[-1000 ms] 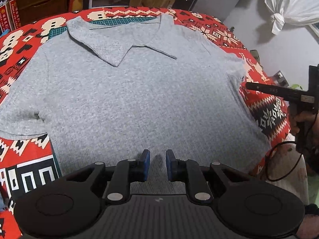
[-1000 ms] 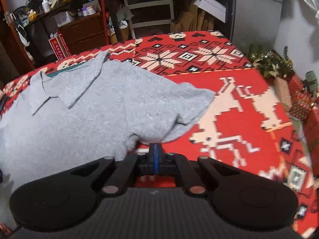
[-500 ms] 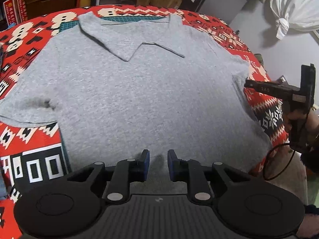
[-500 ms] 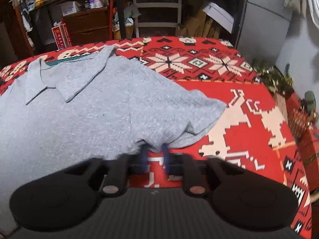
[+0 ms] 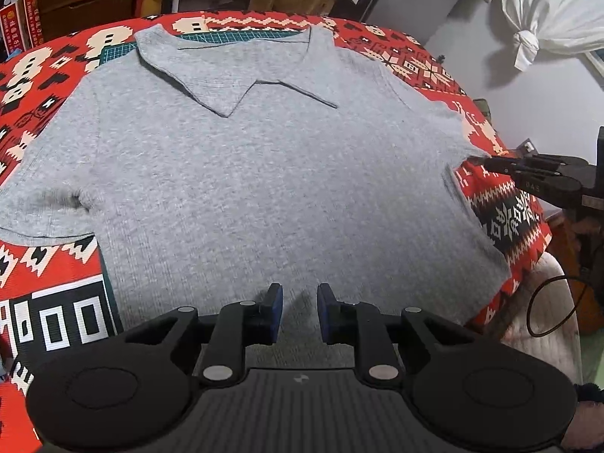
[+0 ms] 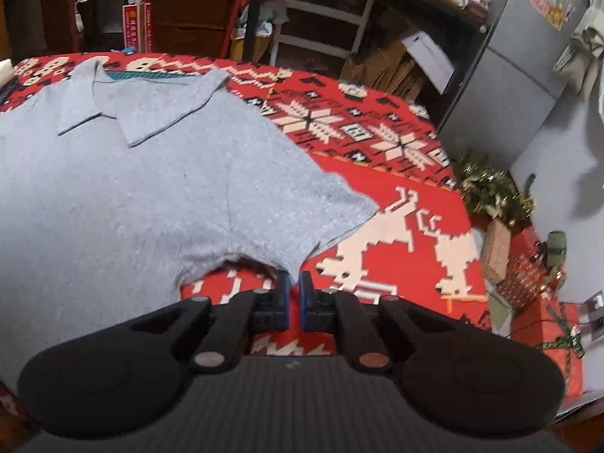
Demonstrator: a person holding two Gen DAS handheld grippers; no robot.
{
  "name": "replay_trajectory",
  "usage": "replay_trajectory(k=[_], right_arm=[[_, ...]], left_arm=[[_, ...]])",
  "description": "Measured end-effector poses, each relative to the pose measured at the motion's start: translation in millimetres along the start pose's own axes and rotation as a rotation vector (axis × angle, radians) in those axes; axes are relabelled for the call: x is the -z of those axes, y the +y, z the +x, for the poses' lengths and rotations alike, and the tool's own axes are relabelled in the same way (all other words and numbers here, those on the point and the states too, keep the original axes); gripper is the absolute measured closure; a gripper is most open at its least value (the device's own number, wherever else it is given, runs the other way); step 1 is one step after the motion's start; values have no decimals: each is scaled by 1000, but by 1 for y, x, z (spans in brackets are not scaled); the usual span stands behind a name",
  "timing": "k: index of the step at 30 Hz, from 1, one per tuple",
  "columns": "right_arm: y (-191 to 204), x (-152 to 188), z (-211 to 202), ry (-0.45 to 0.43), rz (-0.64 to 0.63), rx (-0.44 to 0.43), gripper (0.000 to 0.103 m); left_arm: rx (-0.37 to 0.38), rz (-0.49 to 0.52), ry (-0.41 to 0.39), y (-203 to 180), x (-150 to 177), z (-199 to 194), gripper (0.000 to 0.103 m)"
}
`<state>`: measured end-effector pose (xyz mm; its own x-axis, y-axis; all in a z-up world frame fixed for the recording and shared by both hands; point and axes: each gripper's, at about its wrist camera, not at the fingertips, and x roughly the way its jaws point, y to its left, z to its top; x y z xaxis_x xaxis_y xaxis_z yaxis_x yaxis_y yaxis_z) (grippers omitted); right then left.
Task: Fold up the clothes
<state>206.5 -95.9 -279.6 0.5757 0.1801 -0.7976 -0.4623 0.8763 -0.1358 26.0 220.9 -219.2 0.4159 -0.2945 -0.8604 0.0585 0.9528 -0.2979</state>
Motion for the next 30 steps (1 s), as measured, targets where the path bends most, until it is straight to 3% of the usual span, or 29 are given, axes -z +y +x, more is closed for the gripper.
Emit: replay_trajectory(k=[2,7,10,14,18,22,30], right_arm=[[-8,4,2,20,74,-34,97],[-25,16,2,-5,254,-127,80],[-32,16,6,-25,343,-165,80],[-60,15,8,-72,552,-193,80],[-88,3,17,-114,610,-103,80],[-109,-15,40,-128,551,-35,79],[-116,-35,82,-93,471,-54,79]], left_arm=[[-3,4,0,-1,1,-1,84],[-10,-5,5,3,5,-4,83],[-16,-10,11,4,6,-4,83],[-13,-11,-8,2,5,-8,83],[-24,-20,-19,2,2,-6,83],[-33,-31,-44,3,-6,-4,83],[-70,-110,-103,20,-29,-3,83]])
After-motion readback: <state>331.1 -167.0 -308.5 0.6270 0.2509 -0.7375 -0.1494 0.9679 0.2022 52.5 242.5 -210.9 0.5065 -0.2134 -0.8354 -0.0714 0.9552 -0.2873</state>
